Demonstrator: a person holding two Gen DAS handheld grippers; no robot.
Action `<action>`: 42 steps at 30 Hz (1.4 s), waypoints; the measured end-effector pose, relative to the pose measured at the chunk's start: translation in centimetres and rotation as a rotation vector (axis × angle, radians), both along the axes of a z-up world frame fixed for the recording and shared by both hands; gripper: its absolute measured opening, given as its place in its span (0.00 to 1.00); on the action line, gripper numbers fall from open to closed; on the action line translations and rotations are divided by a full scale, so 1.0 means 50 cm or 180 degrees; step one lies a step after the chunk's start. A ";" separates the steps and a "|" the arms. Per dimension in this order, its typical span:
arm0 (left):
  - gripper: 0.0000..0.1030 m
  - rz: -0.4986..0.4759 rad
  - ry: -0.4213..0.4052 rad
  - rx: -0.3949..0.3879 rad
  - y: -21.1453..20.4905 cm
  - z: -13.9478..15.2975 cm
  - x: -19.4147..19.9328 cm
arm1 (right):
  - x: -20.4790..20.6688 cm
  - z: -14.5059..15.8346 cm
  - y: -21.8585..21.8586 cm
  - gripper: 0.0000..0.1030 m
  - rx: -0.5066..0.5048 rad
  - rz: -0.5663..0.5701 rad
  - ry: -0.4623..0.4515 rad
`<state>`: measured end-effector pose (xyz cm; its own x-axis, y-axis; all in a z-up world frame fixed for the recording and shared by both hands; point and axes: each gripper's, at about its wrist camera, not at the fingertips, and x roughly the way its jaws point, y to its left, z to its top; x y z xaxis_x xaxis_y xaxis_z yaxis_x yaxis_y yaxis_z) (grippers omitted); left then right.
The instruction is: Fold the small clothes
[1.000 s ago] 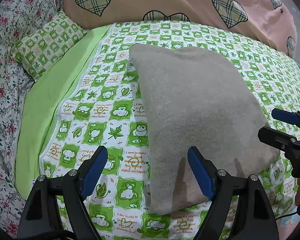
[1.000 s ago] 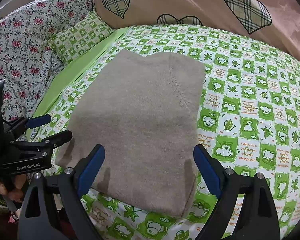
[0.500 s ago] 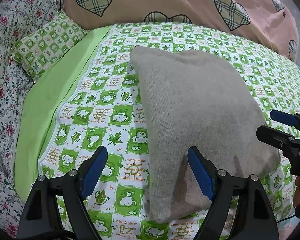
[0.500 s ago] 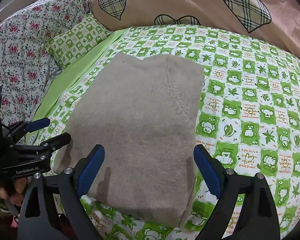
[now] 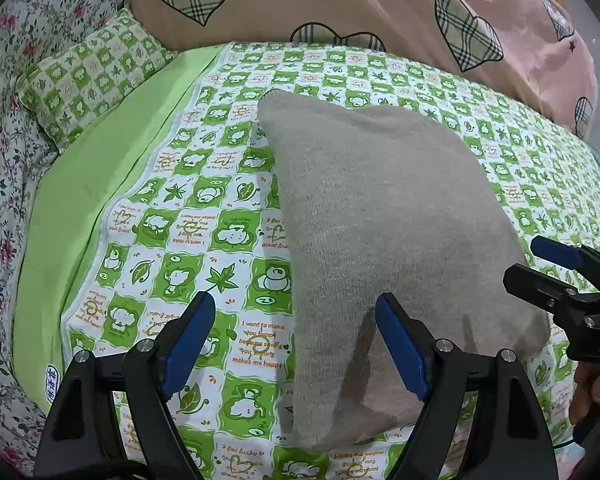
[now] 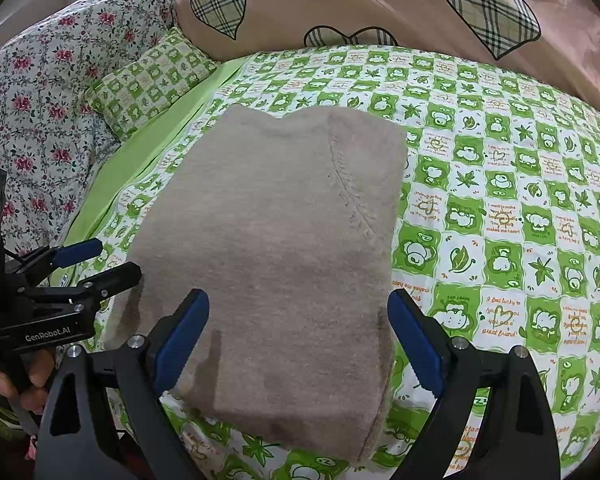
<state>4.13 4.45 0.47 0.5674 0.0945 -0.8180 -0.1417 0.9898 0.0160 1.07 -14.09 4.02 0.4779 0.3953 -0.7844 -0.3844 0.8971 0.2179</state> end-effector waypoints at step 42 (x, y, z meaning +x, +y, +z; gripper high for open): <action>0.81 -0.0038 -0.0031 -0.0048 -0.012 0.010 -0.009 | -0.007 -0.005 0.003 0.90 0.0028 -0.0030 0.0023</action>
<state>3.70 3.83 0.95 0.5764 0.0755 -0.8137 -0.1301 0.9915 -0.0001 0.71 -13.91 3.76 0.4761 0.3975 -0.7844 -0.3742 0.8988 0.2284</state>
